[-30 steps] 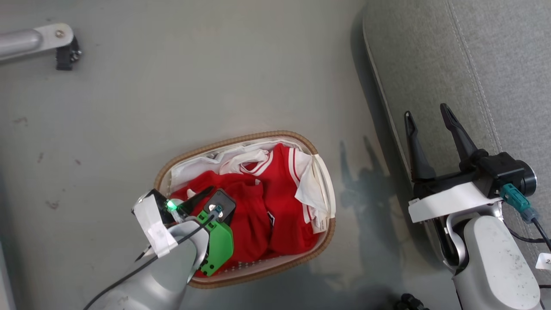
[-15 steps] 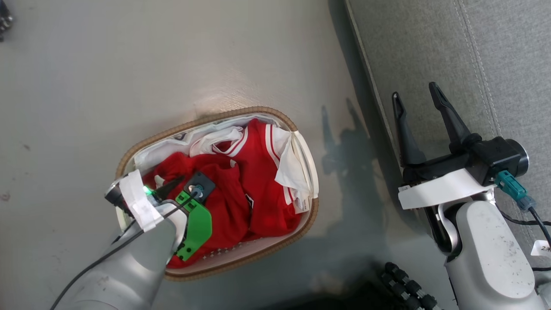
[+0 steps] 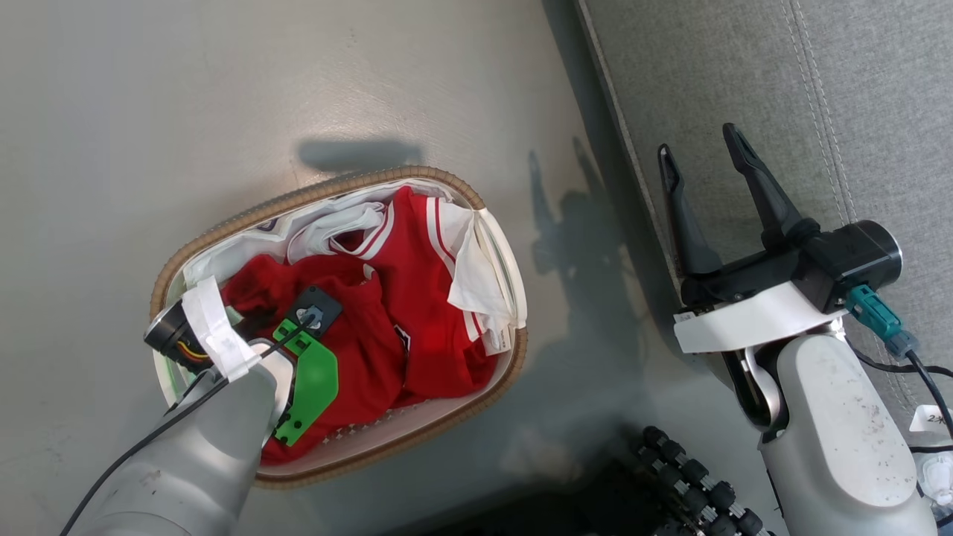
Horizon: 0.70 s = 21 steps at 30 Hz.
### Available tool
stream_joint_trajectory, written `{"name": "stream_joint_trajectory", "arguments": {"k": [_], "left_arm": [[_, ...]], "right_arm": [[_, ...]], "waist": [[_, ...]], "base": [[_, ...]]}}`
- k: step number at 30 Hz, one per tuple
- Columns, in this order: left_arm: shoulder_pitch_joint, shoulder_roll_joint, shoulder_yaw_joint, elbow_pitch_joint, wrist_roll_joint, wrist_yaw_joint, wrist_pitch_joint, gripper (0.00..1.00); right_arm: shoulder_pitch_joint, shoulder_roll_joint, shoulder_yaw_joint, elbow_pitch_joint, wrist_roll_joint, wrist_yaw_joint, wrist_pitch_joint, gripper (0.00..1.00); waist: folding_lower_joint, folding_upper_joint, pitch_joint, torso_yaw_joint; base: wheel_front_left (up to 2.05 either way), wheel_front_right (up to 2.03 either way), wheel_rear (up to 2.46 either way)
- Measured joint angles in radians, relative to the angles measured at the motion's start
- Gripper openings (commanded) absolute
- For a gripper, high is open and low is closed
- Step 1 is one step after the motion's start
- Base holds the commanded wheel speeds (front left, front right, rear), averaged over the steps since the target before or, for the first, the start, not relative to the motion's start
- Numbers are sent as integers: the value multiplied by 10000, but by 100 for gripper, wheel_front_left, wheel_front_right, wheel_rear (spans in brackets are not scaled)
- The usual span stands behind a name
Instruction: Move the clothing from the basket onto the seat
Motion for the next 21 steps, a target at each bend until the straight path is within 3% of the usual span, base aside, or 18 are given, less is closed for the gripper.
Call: {"name": "stream_joint_trajectory", "arguments": {"k": [3,4,5,6,7,21], "left_arm": [[19,4,-44,12,-169,0,270,100],[52,-2,-42,19,-272,0,395,82],[89,-10,-46,19,-376,0,451,42],[126,-17,-59,23,-477,0,497,31],[145,-15,-104,8,-512,0,422,2],[966,-244,403,-370,-1956,0,-1371,0]], "right_arm": [[-36,0,0,-8,35,0,0,100],[-36,0,0,-6,42,0,0,100],[-36,0,-2,-2,42,0,0,100],[-36,0,-2,6,40,0,0,100],[-35,2,-8,17,40,0,0,100],[198,4,-255,236,-441,0,0,100]], "waist": [[0,0,53,-73],[0,0,58,-91],[0,0,52,-93],[0,0,34,-91],[0,0,7,-87],[0,0,-1099,240]], "base": [[0,0,0],[0,0,0],[0,0,0],[0,0,0],[0,0,0],[0,0,0]]}}
